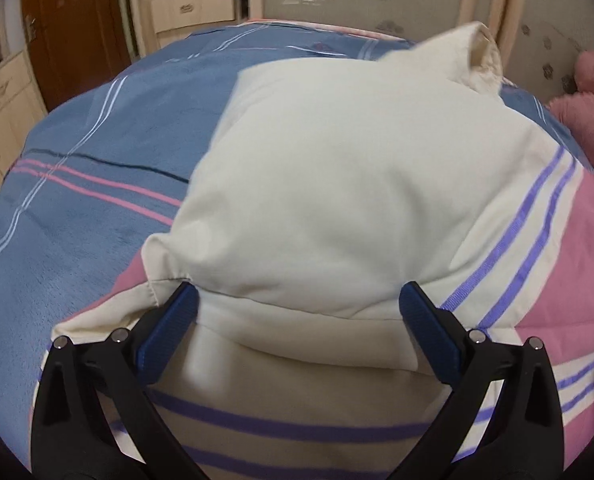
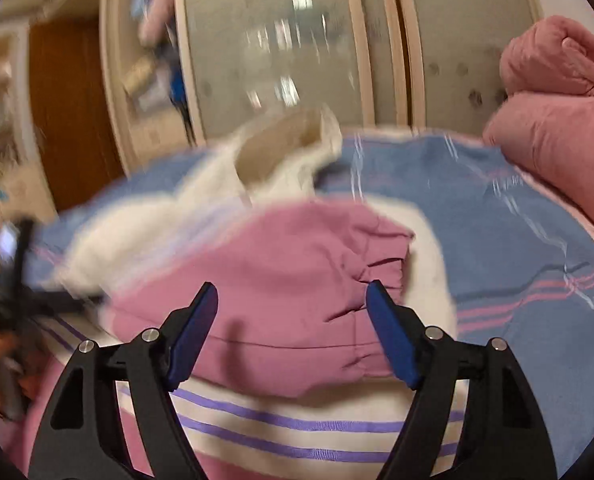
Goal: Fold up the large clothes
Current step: 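Grasp the cream hem with the right tool and lift it toward the hood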
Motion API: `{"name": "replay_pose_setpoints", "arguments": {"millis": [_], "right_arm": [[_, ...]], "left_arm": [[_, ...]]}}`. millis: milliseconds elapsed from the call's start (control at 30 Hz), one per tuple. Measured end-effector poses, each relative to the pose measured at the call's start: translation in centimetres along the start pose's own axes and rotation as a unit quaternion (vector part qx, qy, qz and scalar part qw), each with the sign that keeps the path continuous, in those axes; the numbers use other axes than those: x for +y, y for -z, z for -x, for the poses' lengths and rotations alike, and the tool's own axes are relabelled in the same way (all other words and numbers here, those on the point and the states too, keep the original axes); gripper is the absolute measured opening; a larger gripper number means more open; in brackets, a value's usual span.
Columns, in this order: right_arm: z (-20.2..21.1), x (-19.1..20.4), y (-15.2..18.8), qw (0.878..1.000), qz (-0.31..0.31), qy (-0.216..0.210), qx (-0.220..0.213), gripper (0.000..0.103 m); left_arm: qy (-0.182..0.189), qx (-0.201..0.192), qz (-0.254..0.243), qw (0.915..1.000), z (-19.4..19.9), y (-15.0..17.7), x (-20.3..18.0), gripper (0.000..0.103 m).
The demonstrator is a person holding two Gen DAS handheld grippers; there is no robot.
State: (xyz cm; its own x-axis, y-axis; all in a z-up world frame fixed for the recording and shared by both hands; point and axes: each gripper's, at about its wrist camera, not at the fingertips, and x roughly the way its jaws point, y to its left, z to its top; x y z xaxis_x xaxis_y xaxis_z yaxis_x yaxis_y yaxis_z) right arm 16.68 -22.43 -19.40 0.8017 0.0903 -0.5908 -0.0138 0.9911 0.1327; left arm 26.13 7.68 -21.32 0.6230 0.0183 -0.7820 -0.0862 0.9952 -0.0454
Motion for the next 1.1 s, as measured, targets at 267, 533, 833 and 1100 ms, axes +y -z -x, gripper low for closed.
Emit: {"name": "replay_pose_setpoints", "arguments": {"millis": [267, 533, 833, 1100], "right_arm": [[-1.4, -1.0, 0.4, 0.999, -0.032, -0.002, 0.024, 0.078], [-1.9, -0.1, 1.3, 1.000, -0.012, -0.010, 0.025, 0.094], [1.3, -1.5, 0.8, 0.995, -0.091, -0.022, 0.014, 0.091], [-0.3, 10.0, -8.8, 1.000, 0.021, -0.014, 0.016, 0.055]], "left_arm": [[-0.018, -0.047, -0.024, 0.9984, 4.1, 0.8, -0.6, 0.101], [0.015, 0.005, -0.035, 0.9993, -0.1, -2.0, 0.0, 0.101], [0.083, -0.073, -0.029, 0.9935, 2.8, 1.3, 2.2, 0.101], [0.112, -0.068, 0.004, 0.9914, 3.6, 1.7, 3.2, 0.101]]}}
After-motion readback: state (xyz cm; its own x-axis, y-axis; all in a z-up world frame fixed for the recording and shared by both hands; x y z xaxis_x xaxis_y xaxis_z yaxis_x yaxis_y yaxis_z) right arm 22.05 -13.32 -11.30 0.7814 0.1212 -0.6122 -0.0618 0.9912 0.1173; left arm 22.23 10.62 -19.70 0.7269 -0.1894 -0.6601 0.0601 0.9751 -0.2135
